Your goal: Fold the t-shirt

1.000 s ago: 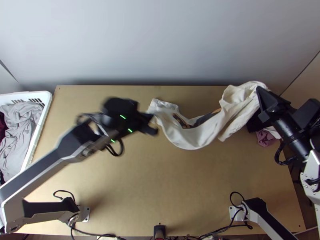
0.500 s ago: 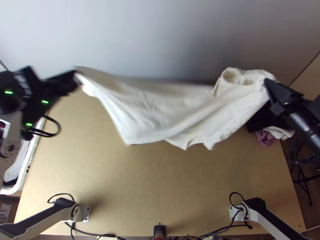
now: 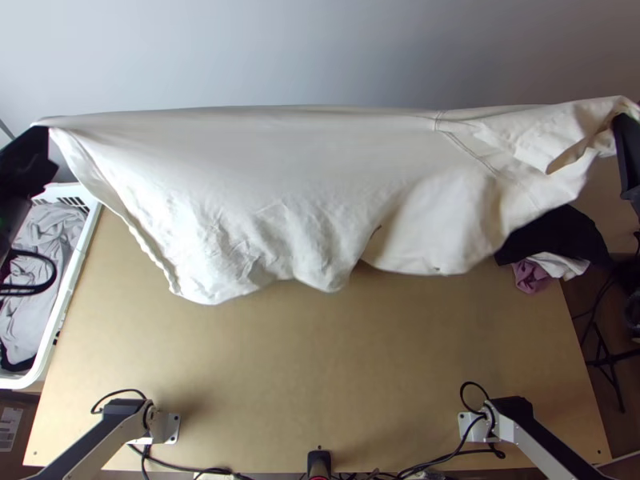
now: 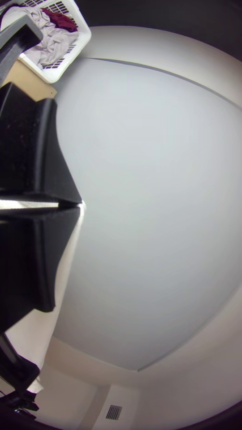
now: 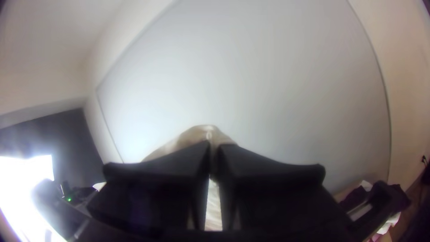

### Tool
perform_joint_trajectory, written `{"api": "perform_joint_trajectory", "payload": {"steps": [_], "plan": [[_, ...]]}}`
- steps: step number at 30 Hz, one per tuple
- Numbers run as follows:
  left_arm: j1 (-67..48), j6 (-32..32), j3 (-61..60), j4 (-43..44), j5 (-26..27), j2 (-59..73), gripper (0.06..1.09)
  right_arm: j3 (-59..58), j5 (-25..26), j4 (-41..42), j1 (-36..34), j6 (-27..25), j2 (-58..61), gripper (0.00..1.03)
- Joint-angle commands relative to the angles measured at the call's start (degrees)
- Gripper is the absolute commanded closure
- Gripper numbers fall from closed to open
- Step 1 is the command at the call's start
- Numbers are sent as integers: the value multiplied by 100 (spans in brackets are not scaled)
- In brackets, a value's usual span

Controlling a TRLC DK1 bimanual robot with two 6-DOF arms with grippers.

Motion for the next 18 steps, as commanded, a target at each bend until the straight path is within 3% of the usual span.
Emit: {"api": "perform_joint_trajectory", "payload": {"steps": [1, 5, 11, 14, 18], "plan": [[-242, -5, -85, -164, 186, -619, 105, 297, -8, -484, 563, 72, -231, 100], [-506, 13, -156, -331, 353, -1059, 105, 464, -228, -1073, 721, 186, -547, 100], [-426, -13, -244, -542, 617, -1700, 105, 1027, -1133, -1987, 624, 731, -943, 100], [-145, -40, -375, -621, 617, -2017, 105, 1774, -1546, -2321, 510, 1179, -864, 100], [4, -128, -463, -745, 608, -2342, 105, 3163, -1573, -2822, 484, 1452, -319, 100]]}}
